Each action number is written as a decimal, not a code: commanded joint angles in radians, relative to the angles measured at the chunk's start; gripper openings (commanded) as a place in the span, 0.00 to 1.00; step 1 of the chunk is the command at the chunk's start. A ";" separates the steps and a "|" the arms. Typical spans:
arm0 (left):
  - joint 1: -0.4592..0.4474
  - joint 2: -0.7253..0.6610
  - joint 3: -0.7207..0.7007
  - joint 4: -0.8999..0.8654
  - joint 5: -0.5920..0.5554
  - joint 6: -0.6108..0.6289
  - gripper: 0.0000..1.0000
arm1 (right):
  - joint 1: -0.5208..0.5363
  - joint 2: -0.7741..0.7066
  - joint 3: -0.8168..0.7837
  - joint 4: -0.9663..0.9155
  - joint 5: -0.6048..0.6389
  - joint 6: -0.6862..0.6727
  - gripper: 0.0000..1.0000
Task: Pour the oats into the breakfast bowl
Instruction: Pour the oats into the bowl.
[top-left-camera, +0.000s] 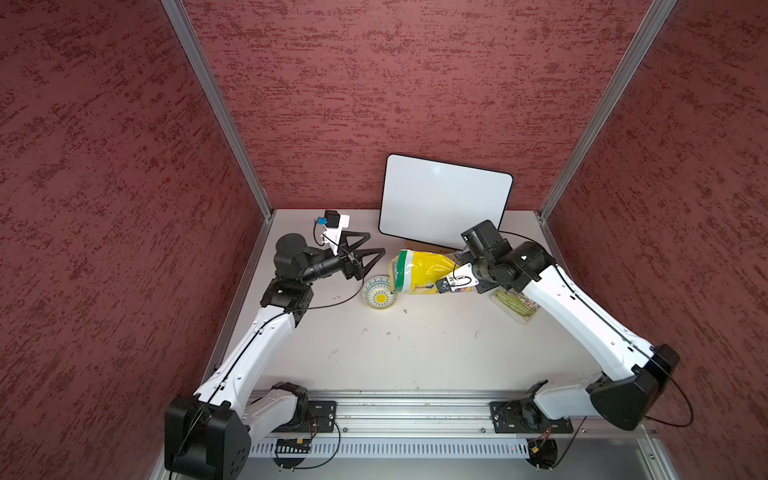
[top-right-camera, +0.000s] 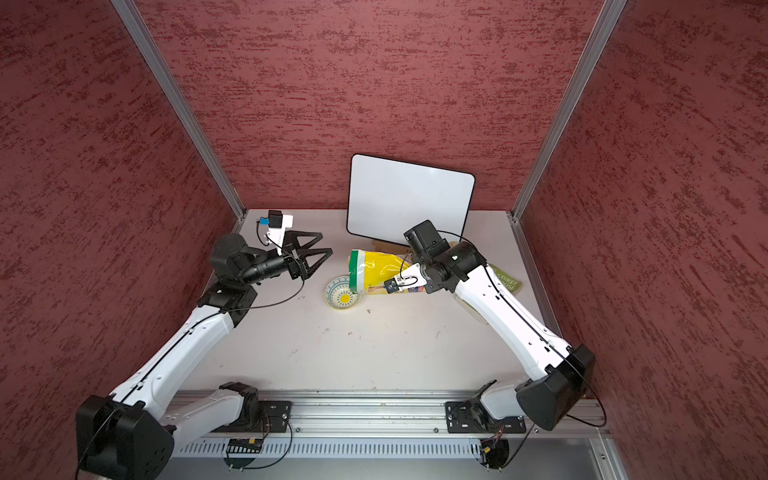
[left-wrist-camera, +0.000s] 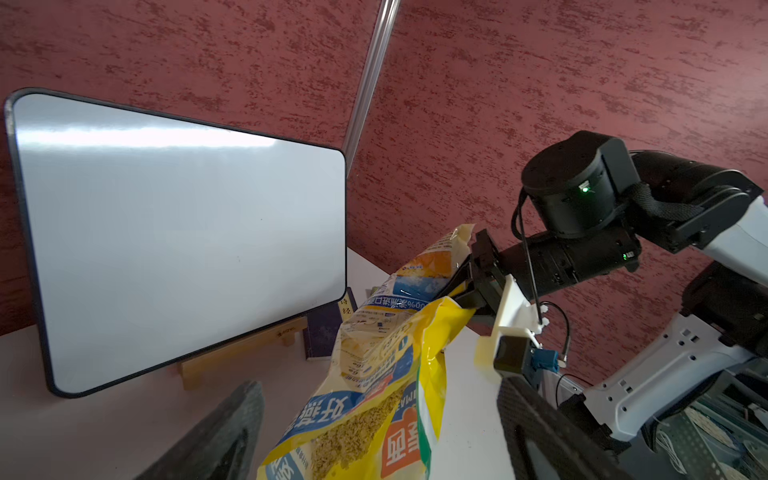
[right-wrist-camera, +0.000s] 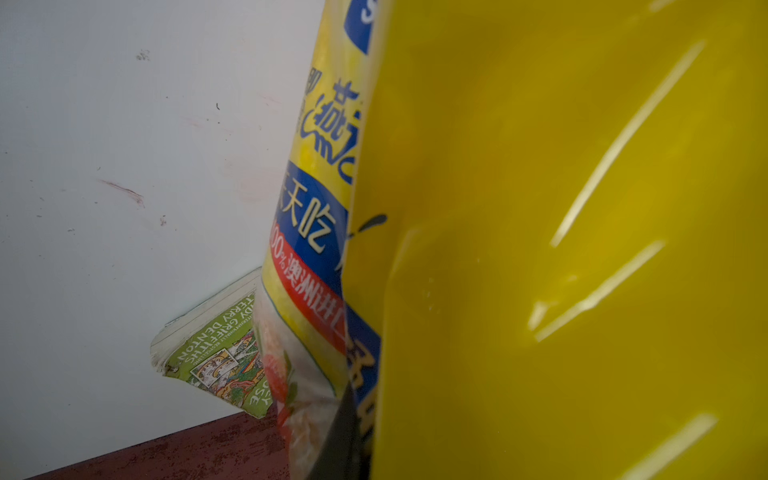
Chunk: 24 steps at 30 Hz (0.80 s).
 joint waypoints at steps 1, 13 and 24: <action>-0.045 0.036 0.057 -0.058 0.087 0.132 0.93 | 0.015 -0.027 0.092 0.125 0.115 -0.058 0.00; -0.135 0.161 0.164 -0.241 0.020 0.375 0.84 | 0.064 0.047 0.202 0.124 0.187 -0.135 0.00; -0.145 0.189 0.168 -0.305 -0.059 0.433 0.29 | 0.094 0.087 0.257 0.127 0.264 -0.213 0.00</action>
